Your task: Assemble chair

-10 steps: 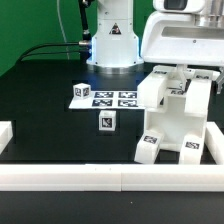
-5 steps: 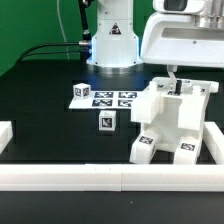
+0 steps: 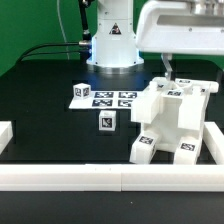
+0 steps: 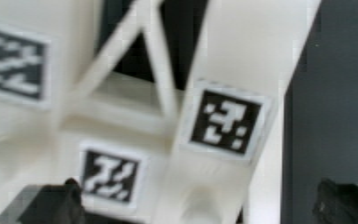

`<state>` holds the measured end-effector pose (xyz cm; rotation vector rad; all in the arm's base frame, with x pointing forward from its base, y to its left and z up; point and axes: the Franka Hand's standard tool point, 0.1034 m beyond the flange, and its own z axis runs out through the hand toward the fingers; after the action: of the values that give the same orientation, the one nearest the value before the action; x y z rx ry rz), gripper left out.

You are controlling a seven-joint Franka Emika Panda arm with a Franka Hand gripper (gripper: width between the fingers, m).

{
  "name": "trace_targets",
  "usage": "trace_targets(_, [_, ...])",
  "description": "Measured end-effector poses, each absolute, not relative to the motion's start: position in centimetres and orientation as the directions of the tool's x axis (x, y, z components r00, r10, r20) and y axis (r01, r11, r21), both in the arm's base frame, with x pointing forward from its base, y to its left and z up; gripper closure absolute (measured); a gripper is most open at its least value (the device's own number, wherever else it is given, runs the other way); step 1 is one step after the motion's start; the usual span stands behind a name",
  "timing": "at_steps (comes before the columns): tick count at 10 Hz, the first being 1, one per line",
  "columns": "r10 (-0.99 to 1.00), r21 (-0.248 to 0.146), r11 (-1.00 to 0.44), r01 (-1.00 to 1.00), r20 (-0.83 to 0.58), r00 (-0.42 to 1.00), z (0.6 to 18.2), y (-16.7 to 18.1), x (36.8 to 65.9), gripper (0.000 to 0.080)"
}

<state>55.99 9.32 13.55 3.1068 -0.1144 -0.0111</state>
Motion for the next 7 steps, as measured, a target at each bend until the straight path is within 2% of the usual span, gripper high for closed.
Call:
trace_targets(2, [-0.096,0.023,-0.995,-0.095,-0.041,0.995,16.1,6.3,55.9,0.0151])
trace_targets(6, [-0.097,0.021,-0.995,-0.096,-0.052,0.994,16.1,5.6,56.1,0.0151])
trace_targets(7, [-0.114,0.004,-0.993,-0.114,-0.068,0.991,15.8,3.6,56.0,0.0151])
